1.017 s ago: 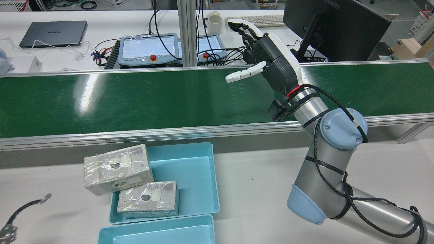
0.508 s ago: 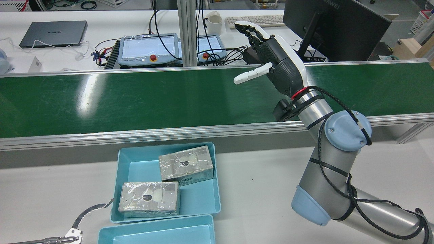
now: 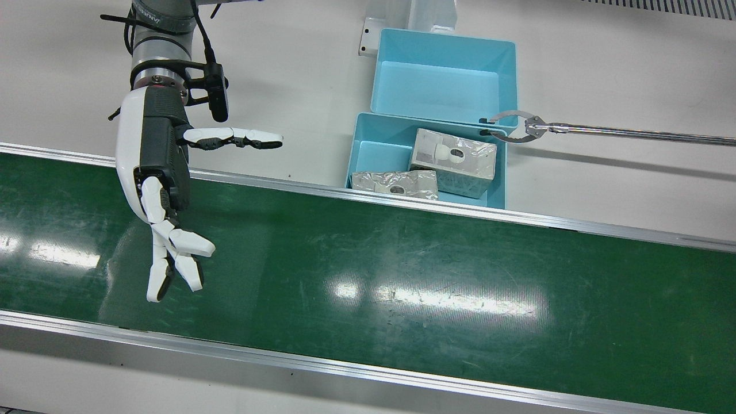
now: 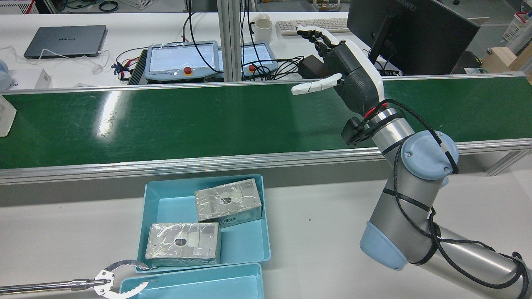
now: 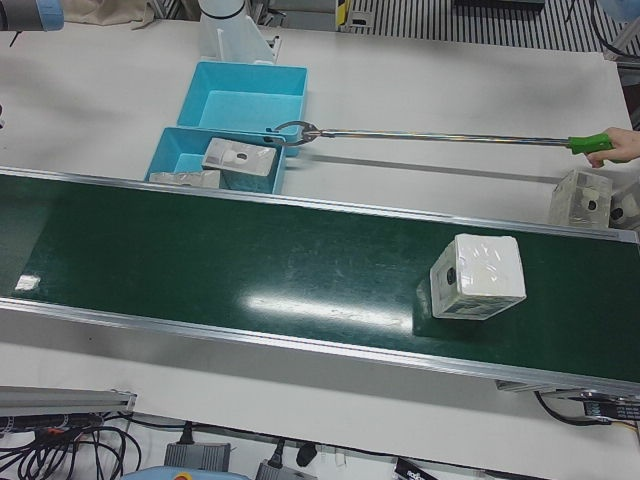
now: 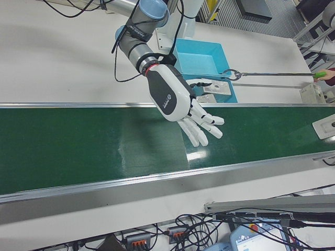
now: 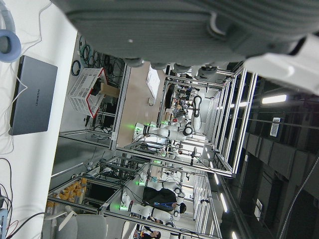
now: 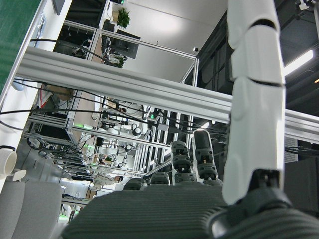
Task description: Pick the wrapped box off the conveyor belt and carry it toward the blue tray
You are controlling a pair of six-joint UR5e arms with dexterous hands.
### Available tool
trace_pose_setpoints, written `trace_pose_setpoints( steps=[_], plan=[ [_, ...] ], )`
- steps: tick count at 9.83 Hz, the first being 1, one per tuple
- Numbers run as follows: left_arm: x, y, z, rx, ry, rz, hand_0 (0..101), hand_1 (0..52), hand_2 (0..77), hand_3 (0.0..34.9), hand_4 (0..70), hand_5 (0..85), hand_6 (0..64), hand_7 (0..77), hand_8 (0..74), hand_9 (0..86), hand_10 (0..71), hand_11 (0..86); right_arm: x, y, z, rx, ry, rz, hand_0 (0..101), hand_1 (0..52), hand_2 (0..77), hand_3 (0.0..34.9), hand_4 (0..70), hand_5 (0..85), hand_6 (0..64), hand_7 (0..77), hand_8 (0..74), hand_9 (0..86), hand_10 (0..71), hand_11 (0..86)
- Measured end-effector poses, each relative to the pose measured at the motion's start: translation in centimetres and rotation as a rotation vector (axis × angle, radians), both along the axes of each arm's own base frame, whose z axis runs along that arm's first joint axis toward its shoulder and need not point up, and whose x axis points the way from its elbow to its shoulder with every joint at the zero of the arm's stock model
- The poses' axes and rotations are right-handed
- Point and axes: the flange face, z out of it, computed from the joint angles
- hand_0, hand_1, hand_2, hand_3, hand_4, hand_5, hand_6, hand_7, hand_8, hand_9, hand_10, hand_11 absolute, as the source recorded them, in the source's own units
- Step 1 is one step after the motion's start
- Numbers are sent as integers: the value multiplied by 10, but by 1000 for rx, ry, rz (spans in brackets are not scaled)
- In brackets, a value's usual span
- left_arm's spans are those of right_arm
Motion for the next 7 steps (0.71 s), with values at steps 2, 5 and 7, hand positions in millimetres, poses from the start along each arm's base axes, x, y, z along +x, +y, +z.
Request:
trace_pose_setpoints(
  steps=[2, 5, 7],
  plan=[
    [0, 0, 0, 0, 0, 0, 0, 0, 5, 0, 0, 11, 0, 0, 5, 5, 5, 5, 11, -2, 9, -67, 19, 6, 487, 153, 87, 14, 54, 305, 38, 49, 0, 16, 0, 11],
    [0, 0, 0, 0, 0, 0, 0, 0, 5, 0, 0, 11, 0, 5, 5, 0, 5, 5, 1, -11, 10, -157, 42, -43, 506, 169, 55, 20, 44, 409, 60, 76, 22, 16, 0, 11],
    [0, 0, 0, 0, 0, 0, 0, 0, 11, 0, 0, 11, 0, 0, 5, 0, 0, 5, -7, -18, 1, -160, 38, -88, 507, 169, 71, 20, 54, 382, 60, 76, 22, 16, 0, 11]
  ],
)
